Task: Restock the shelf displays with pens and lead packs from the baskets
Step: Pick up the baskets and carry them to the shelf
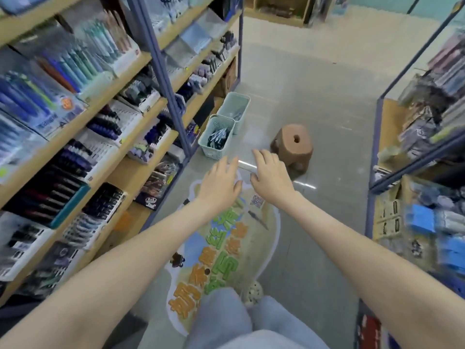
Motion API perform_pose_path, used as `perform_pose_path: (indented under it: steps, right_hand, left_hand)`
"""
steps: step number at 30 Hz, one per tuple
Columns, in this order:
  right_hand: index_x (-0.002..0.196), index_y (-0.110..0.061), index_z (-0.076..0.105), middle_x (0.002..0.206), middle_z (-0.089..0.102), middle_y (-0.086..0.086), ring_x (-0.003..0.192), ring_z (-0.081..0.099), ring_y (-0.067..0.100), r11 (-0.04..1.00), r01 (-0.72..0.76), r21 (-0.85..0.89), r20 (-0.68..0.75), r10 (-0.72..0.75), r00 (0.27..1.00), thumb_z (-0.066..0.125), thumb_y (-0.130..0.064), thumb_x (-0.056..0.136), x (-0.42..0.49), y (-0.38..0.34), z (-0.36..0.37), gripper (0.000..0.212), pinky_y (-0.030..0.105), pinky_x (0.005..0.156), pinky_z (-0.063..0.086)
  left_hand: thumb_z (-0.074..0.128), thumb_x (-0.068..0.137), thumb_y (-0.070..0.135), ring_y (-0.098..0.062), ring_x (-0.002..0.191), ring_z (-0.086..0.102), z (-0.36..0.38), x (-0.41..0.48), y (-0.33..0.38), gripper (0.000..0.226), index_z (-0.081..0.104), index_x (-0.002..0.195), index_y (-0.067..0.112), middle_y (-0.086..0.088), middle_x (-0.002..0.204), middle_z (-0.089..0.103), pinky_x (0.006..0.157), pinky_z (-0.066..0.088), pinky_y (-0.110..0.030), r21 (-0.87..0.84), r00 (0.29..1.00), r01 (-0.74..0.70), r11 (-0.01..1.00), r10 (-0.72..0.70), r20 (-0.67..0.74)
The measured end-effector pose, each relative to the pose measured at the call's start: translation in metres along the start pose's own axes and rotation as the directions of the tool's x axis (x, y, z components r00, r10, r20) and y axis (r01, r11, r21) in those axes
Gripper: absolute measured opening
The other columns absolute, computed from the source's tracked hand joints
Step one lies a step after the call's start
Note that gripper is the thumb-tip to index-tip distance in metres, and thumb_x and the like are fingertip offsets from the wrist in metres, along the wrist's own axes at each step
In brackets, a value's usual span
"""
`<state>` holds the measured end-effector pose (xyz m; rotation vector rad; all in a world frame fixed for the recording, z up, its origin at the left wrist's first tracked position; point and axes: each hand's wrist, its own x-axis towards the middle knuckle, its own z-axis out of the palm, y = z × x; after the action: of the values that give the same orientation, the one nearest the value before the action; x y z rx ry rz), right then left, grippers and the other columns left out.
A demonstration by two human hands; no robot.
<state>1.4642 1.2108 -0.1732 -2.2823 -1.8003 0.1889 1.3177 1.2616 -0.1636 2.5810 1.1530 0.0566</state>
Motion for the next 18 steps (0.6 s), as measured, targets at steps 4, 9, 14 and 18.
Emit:
perform_pose_path:
  steps: [4,9,14,18]
  right_hand:
    - [0.135,0.001,0.043,0.127,0.051,0.019,0.110,0.049,0.040,0.995,0.097,0.021,0.044,-0.098,0.994,0.057,-0.011,0.081,0.097,0.023,-0.002,0.057,0.046,0.088,0.041]
    - [0.138,-0.002,0.041,0.129,0.050,0.014,0.115,0.046,0.034,0.986,0.157,0.061,0.037,-0.159,0.987,0.056,-0.013,0.083,0.222,0.050,0.004,0.057,0.041,0.090,0.037]
    - [0.137,-0.002,0.041,0.130,0.050,0.016,0.114,0.047,0.035,0.976,0.206,0.063,0.065,-0.210,0.975,0.057,-0.012,0.084,0.353,0.081,0.011,0.057,0.043,0.090,0.041]
    - [0.134,0.002,0.044,0.125,0.053,0.020,0.109,0.051,0.040,0.965,0.259,0.043,0.103,-0.263,0.959,0.063,-0.009,0.082,0.450,0.098,0.006,0.057,0.045,0.088,0.044]
  left_hand:
    - [0.045,0.100,0.034,-0.033,0.135,0.033,-0.019,0.090,-0.016,0.062,0.021,0.151,0.008,-0.016,0.151,0.029,0.103,0.035,-0.040,-0.025,0.996,0.080,0.996,-0.081,-0.036]
    - [0.046,0.099,0.034,-0.033,0.132,0.036,-0.041,0.214,-0.045,0.063,0.020,0.151,0.010,-0.015,0.151,0.029,0.098,0.039,-0.040,0.018,0.994,0.093,0.996,-0.091,-0.061]
    - [0.046,0.099,0.034,-0.030,0.129,0.040,-0.053,0.336,-0.084,0.061,0.024,0.150,0.009,-0.014,0.146,0.035,0.097,0.039,-0.037,0.055,0.997,0.077,0.995,-0.076,-0.028]
    - [0.042,0.100,0.035,-0.029,0.135,0.033,-0.070,0.415,-0.111,0.060,0.020,0.151,0.012,-0.011,0.151,0.029,0.100,0.036,-0.037,0.036,0.988,0.152,0.988,-0.151,-0.029]
